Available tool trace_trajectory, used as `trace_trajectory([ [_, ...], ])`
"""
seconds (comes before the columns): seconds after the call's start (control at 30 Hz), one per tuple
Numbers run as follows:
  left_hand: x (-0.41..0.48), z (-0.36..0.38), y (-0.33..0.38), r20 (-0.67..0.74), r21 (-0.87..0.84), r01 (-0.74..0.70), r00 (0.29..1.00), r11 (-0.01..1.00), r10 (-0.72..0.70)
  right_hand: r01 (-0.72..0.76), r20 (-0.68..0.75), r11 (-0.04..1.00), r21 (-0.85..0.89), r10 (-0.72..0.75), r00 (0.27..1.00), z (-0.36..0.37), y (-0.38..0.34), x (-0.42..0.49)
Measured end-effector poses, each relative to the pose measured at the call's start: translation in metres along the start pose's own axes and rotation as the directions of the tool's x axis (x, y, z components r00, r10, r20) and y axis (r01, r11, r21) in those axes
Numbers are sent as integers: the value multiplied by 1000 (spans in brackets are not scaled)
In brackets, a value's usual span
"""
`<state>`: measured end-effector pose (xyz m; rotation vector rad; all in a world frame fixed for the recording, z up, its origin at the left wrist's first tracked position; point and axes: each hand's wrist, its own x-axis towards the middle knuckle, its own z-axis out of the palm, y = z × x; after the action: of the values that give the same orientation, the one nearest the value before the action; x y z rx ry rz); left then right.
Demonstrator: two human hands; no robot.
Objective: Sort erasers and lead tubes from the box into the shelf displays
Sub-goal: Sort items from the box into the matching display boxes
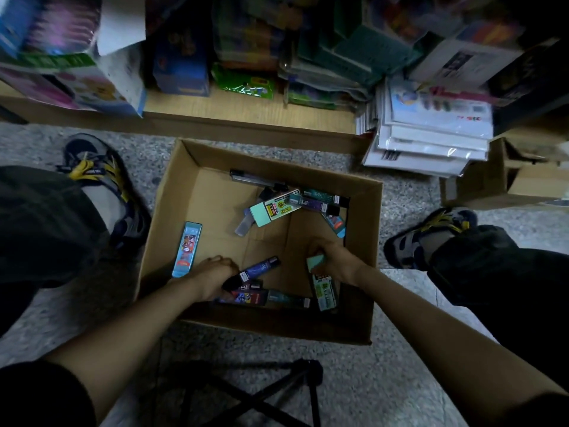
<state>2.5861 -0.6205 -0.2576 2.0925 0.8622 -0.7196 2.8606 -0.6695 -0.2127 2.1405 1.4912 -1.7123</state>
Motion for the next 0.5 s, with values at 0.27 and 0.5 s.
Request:
trace_trajectory([
  [0.27,-10,-9,0,-5,-381,-20,1000,924,20,-56,-135,799,599,169,976,40,8,-14],
  [0.5,-14,-6,-6,-54,-719,17,995,695,-80,-82,-66,846,526,137,988,76,7,-18],
])
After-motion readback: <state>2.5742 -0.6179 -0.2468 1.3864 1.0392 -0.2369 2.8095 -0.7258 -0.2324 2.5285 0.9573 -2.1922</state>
